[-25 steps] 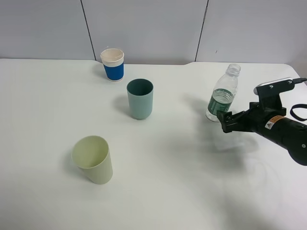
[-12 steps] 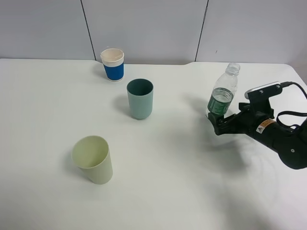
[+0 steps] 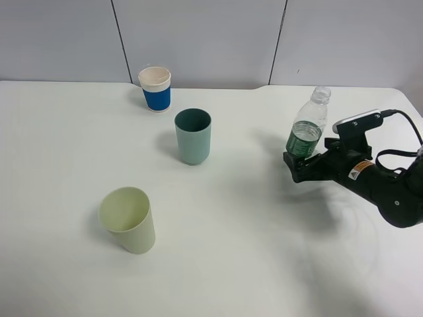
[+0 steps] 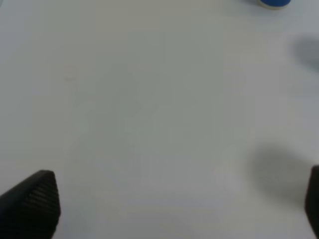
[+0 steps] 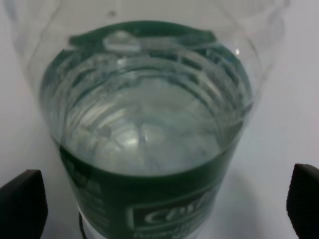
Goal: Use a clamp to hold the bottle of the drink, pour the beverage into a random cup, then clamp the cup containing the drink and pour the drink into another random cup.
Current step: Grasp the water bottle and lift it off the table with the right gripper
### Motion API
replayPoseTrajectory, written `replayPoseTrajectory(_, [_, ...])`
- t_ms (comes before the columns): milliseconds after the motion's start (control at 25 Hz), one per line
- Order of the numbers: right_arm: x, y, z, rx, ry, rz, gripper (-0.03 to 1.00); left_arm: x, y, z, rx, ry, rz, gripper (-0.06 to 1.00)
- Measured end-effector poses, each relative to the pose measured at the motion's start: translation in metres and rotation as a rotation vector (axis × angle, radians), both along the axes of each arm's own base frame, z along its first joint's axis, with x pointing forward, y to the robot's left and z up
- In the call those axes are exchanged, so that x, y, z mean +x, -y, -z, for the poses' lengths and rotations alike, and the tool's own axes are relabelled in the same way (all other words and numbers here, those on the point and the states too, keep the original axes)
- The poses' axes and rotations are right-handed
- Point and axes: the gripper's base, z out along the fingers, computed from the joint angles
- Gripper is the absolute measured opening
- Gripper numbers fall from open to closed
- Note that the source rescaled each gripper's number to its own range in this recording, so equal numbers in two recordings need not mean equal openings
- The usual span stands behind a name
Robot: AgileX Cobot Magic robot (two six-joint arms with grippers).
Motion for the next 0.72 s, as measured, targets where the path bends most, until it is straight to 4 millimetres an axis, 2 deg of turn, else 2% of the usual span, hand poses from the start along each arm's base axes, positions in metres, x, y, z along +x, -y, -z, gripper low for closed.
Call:
replayPoseTrajectory(240, [0.0105, -0.0048, -0.0042, 0.004, 0.041, -0.044, 0.96, 0.0, 0.0, 0.0, 0.0, 0.0, 0.0, 1.0])
replayPoseTrajectory(720, [0.0097, -0.0074, -0.0042, -0.055, 0.061, -0.1, 0.94, 0.0, 0.0, 0.0, 0.0, 0.0, 0.0, 1.0])
